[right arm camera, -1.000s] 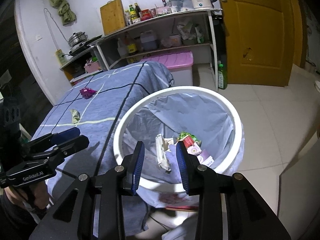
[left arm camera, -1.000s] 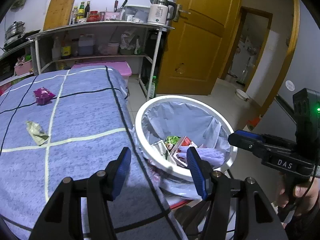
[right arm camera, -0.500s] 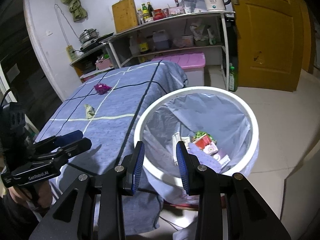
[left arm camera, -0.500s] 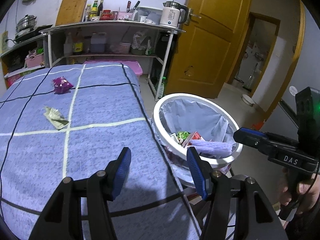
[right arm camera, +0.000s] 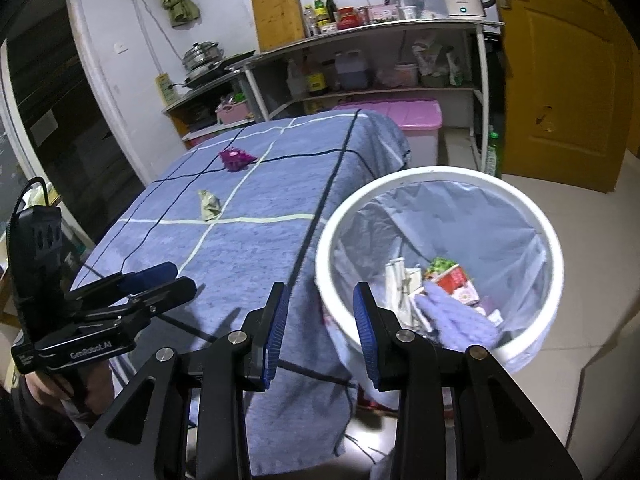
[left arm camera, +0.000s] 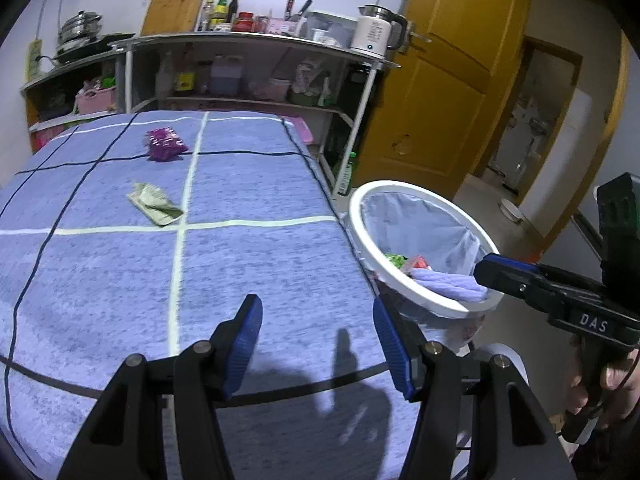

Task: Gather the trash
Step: 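Move both open grippers back over the beige wrapper and purple snack bag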

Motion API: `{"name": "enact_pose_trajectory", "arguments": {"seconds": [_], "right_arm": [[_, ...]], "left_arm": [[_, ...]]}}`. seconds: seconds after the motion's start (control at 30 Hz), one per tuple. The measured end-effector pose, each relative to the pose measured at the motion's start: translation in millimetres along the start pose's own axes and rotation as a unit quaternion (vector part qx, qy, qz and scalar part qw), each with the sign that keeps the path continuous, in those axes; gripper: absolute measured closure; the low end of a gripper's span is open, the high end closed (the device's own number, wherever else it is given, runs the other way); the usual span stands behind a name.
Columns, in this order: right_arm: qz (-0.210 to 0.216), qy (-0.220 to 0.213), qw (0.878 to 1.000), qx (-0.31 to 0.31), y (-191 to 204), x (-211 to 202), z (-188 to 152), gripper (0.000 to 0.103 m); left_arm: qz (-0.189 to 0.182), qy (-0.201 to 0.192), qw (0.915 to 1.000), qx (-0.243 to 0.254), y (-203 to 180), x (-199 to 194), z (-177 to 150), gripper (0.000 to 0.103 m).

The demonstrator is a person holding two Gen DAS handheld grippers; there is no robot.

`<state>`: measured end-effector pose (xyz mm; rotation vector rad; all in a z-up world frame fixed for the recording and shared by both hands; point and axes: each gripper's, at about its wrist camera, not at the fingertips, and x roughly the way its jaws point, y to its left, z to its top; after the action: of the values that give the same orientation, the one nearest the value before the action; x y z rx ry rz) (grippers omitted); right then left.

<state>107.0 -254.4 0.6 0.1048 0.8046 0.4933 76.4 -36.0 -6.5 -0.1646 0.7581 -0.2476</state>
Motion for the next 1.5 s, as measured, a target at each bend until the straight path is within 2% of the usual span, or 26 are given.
{"name": "enact_pose_trajectory", "arguments": {"seconds": [0.73, 0.93, 1.2, 1.5], "right_arm": [[0.026, 0.013, 0.998, -0.057, 48.0, 30.9, 18.7, 0.063], [0.03, 0.014, 0.997, -0.065, 53.9, 40.7, 26.1, 0.058], [0.038, 0.02, 0.996, -0.084, 64.2, 60.8, 39.2, 0.057], [0.048, 0.024, 0.994, -0.094, 66.1, 85.2, 60.0, 0.057]], "left_arm": [[0.044, -0.014, 0.9976, -0.051, 49.4, -7.2, 2.8, 0.042], [0.053, -0.015, 0.9967, -0.059, 61.9, -3.3, 9.7, 0.041], [0.08, -0.013, 0.9929, -0.087, 88.6, 14.6, 29.9, 0.035], [0.112, 0.008, 0.9837, -0.141, 120.3, 53.8, 50.8, 0.033]]}}
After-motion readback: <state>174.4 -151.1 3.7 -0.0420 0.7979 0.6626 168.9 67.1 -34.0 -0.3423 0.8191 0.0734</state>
